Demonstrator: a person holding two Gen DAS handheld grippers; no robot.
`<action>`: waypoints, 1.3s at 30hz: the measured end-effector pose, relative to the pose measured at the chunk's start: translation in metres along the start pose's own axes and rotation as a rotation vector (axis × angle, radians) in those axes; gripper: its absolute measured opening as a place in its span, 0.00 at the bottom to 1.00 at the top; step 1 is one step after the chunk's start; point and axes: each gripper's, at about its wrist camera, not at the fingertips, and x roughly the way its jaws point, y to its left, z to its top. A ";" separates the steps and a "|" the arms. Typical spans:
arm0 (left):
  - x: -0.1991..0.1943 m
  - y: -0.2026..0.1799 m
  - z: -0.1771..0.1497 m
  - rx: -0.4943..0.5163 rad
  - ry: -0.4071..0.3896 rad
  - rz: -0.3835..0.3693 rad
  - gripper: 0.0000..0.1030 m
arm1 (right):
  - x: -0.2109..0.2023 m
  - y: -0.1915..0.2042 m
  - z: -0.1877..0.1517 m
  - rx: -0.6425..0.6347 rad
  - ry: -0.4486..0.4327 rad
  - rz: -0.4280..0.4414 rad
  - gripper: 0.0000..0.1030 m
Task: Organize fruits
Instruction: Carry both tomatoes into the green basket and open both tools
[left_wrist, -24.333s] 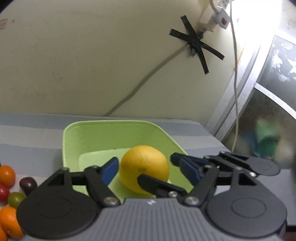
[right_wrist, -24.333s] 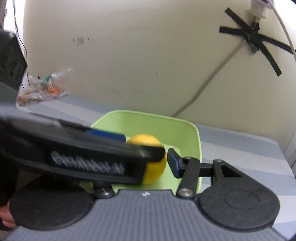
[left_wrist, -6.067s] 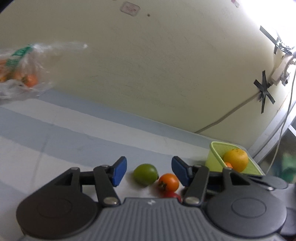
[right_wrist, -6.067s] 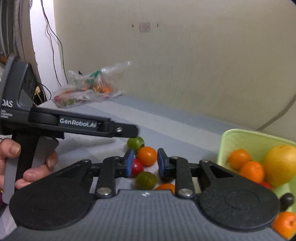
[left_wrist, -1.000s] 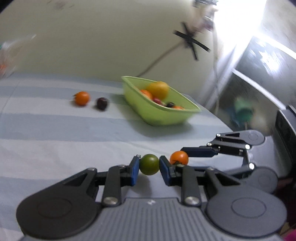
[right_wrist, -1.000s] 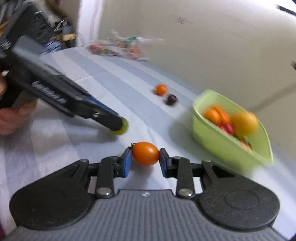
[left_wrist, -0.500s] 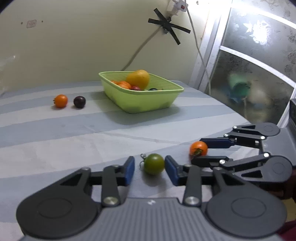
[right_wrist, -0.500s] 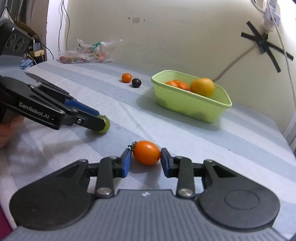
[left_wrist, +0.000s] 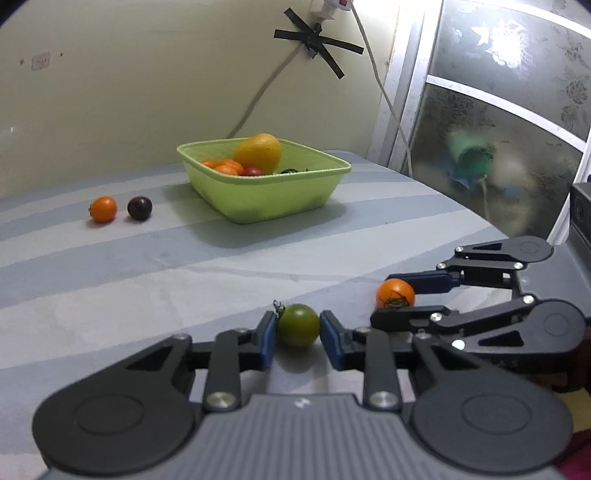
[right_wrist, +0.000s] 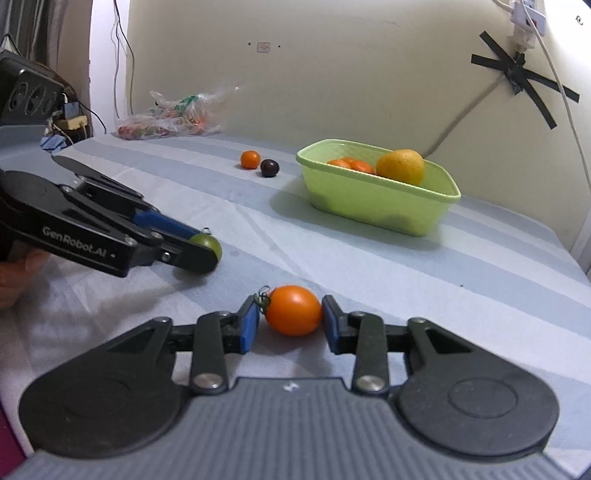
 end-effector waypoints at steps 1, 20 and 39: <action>0.000 0.000 0.002 0.005 0.000 0.006 0.25 | 0.000 -0.001 0.000 0.001 -0.001 0.004 0.34; 0.104 0.035 0.138 -0.037 -0.035 0.180 0.26 | 0.091 -0.109 0.082 0.225 -0.166 -0.186 0.34; 0.113 0.029 0.131 -0.012 -0.046 0.277 0.44 | 0.095 -0.114 0.071 0.252 -0.189 -0.232 0.50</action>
